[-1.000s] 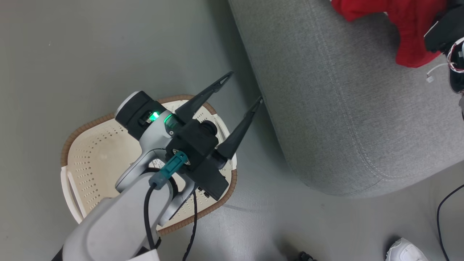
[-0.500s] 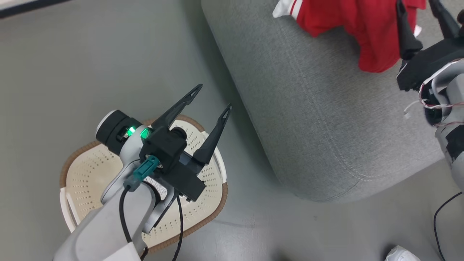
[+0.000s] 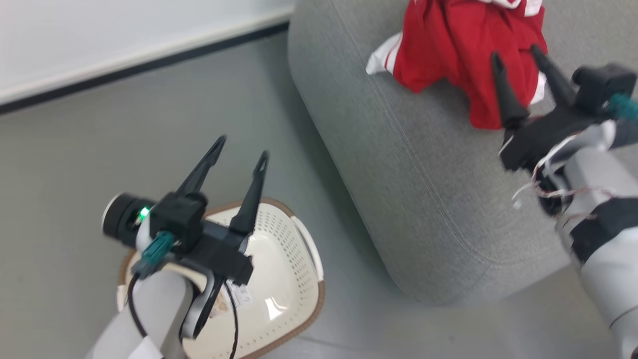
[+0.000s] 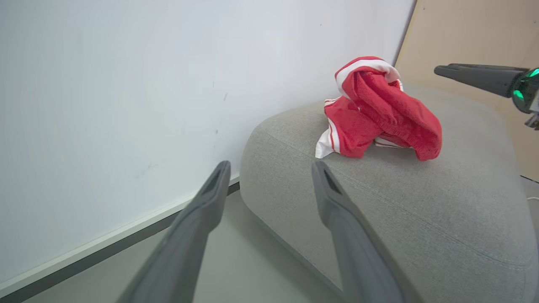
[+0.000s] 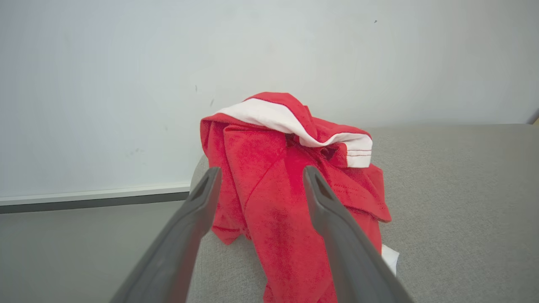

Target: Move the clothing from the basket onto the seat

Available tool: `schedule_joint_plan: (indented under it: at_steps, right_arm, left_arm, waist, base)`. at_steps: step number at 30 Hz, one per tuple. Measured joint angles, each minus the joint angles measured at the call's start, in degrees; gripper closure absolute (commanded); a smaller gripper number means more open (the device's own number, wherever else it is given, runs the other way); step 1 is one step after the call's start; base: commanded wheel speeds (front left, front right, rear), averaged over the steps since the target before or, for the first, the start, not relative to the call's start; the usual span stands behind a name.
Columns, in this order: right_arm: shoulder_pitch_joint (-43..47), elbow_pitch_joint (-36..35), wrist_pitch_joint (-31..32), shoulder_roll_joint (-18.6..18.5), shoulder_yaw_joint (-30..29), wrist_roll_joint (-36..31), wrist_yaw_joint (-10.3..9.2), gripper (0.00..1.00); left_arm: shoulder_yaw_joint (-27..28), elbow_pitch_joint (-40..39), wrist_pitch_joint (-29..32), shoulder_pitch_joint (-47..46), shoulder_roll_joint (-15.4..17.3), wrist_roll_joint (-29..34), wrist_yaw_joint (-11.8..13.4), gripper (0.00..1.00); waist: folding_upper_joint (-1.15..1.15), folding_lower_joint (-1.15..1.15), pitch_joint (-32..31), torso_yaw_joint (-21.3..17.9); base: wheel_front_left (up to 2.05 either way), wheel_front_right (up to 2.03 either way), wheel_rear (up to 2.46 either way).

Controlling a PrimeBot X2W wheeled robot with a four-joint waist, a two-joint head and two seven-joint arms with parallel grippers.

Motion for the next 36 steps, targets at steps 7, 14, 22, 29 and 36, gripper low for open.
schedule_joint_plan:
  at_steps: [7,14,22,29,36]
  right_arm:
    - [7.25,-3.55,0.00,1.58,-0.51,-0.02,-0.57,0.00]
    - [15.01,-7.12,0.01,3.03,-0.58,-0.22,-2.13,0.00]
    - [24.80,-12.91,0.01,3.68,-1.03,-1.14,-4.57,0.00]
    - [33.06,-19.85,0.01,3.47,-1.55,-2.81,-7.08,0.00]
    - [39.90,-25.91,0.01,2.58,-3.28,-3.33,-9.21,0.00]
  left_arm:
    - [3.80,1.98,-1.27,6.53,0.34,-2.85,1.69,0.00]
    - [8.08,2.70,-2.20,12.60,1.68,-4.34,2.71,0.00]
    - [12.58,2.61,-2.44,22.24,2.93,-6.70,3.42,0.00]
    - [15.79,-0.56,-2.75,31.20,2.71,-7.40,3.74,0.00]
    - [17.49,-3.74,-2.75,36.12,1.65,-7.61,4.02,0.00]
  waist:
    - [0.00,0.00,-4.73,2.93]
    - [0.00,0.00,-8.87,5.97]
    - [0.00,0.00,-14.90,9.61]
    - [-0.01,-0.01,-19.52,12.37]
    - [-0.01,0.00,-21.84,15.15]
  base:
    - [0.00,0.00,0.00]
    - [0.00,0.00,0.00]
    - [0.00,0.00,0.00]
    - [0.00,0.00,0.00]
    - [0.00,0.00,0.00]
